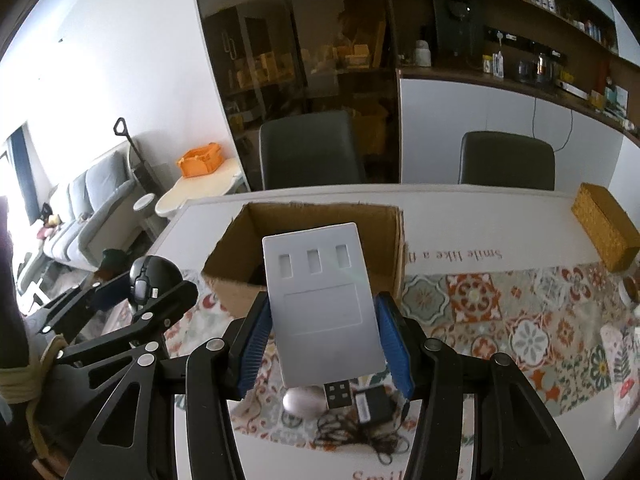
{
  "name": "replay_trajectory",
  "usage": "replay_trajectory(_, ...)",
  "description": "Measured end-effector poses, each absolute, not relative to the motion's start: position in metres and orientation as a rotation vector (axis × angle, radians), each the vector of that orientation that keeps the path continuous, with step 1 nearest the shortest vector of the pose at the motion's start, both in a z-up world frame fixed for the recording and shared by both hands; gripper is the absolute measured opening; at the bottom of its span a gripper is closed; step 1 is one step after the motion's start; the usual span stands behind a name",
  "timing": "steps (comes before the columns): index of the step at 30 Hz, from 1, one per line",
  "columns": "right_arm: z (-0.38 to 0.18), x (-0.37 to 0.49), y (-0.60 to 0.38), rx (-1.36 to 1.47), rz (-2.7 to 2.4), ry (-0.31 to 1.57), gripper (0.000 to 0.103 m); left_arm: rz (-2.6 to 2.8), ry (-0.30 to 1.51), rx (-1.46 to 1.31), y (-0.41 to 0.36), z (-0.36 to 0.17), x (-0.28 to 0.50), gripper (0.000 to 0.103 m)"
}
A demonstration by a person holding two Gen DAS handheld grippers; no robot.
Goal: Organize rigid objects
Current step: 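Carry organizer and white hub into cardboard box and open both tools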
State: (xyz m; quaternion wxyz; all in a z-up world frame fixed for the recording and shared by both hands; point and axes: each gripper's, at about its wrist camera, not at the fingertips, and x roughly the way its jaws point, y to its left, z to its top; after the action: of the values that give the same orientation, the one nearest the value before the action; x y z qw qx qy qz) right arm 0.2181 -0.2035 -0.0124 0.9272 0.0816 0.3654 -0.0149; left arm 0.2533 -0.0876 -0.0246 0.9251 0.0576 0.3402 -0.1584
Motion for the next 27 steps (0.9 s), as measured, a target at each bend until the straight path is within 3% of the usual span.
replay_trajectory(11, -0.007, 0.268, -0.219, 0.207, -0.036, 0.782, 0.052, -0.334, 0.721, 0.129, -0.100, -0.016, 0.297, 0.056)
replay_trajectory(27, -0.043, 0.341, -0.236, 0.230, -0.052, 0.948, 0.052, -0.331, 0.939, 0.149, -0.122, -0.054, 0.373, 0.057)
